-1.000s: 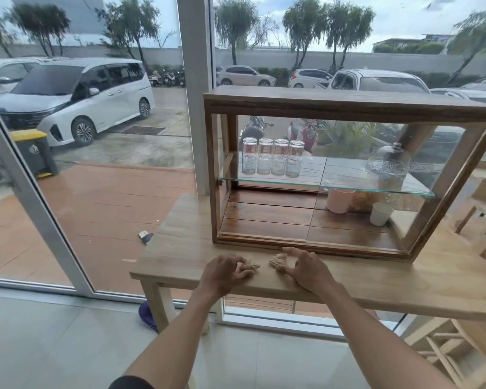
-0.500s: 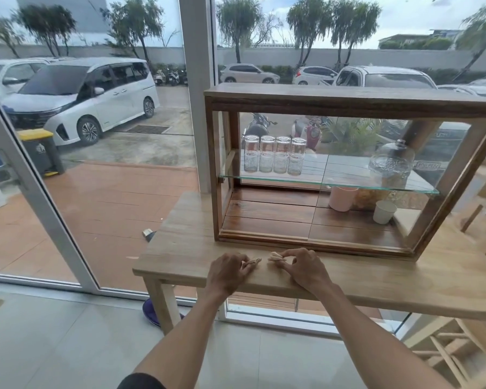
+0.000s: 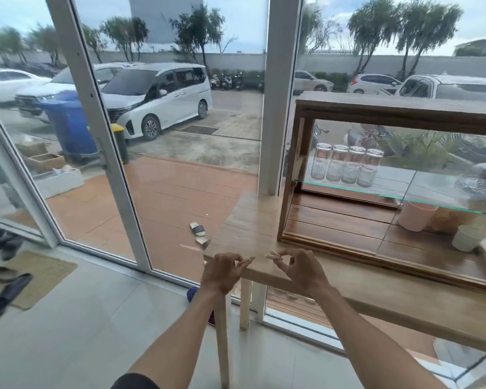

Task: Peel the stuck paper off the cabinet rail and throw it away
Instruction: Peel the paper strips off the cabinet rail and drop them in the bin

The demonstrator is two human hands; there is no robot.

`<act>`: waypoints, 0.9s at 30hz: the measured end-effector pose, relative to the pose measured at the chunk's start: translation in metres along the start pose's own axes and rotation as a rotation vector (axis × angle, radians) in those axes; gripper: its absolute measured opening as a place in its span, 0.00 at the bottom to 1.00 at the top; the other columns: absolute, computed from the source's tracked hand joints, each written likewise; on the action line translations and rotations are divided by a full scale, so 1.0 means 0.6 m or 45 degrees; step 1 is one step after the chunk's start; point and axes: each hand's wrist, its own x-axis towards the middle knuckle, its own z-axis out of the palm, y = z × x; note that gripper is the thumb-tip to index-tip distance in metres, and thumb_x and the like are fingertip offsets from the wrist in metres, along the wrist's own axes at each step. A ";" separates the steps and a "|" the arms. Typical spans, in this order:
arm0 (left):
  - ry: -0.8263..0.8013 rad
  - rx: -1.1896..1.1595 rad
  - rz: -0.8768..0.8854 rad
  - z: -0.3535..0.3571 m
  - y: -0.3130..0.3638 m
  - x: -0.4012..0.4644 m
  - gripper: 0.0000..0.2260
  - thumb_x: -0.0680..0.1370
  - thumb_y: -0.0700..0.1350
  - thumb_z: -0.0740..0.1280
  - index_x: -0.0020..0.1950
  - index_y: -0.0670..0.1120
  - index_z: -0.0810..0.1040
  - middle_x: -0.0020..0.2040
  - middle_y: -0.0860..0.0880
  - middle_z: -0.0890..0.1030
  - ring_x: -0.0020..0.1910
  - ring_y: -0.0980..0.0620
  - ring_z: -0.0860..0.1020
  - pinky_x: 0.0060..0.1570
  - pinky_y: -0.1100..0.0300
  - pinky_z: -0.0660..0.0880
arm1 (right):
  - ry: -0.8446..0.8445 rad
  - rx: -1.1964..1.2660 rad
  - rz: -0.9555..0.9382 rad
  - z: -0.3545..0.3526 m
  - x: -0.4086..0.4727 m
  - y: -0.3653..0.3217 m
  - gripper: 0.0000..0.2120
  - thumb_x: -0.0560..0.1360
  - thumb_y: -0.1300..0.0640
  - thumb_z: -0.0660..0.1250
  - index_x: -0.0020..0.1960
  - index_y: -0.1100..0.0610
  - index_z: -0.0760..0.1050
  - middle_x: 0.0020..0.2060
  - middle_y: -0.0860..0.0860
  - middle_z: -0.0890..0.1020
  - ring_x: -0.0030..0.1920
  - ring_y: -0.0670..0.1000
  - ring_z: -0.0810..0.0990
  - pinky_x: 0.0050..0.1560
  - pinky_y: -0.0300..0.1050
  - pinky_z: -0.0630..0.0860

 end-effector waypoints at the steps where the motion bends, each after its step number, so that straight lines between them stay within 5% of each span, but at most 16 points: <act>1: 0.013 0.017 -0.024 -0.015 -0.019 -0.008 0.11 0.77 0.56 0.68 0.46 0.50 0.84 0.43 0.51 0.84 0.42 0.51 0.81 0.36 0.60 0.70 | -0.024 -0.021 -0.048 0.012 0.002 -0.021 0.10 0.74 0.45 0.71 0.54 0.43 0.82 0.28 0.44 0.80 0.30 0.45 0.78 0.36 0.44 0.76; 10: 0.089 0.099 -0.278 -0.118 -0.208 -0.120 0.14 0.75 0.60 0.68 0.45 0.51 0.84 0.43 0.49 0.85 0.44 0.47 0.81 0.40 0.56 0.74 | -0.206 0.027 -0.240 0.162 -0.011 -0.190 0.11 0.73 0.46 0.72 0.54 0.44 0.82 0.36 0.46 0.85 0.36 0.49 0.82 0.40 0.50 0.81; 16: 0.065 0.147 -0.479 -0.171 -0.323 -0.223 0.19 0.74 0.66 0.66 0.45 0.52 0.85 0.42 0.51 0.86 0.43 0.49 0.82 0.41 0.56 0.78 | -0.366 0.062 -0.287 0.281 -0.055 -0.282 0.07 0.73 0.45 0.72 0.50 0.44 0.82 0.28 0.42 0.72 0.34 0.48 0.74 0.36 0.42 0.66; 27: -0.053 0.148 -0.878 -0.134 -0.461 -0.409 0.16 0.76 0.61 0.64 0.44 0.52 0.84 0.40 0.51 0.84 0.42 0.48 0.81 0.38 0.55 0.76 | -0.752 -0.007 -0.252 0.485 -0.156 -0.346 0.13 0.73 0.40 0.67 0.54 0.44 0.81 0.41 0.49 0.83 0.44 0.53 0.80 0.40 0.45 0.72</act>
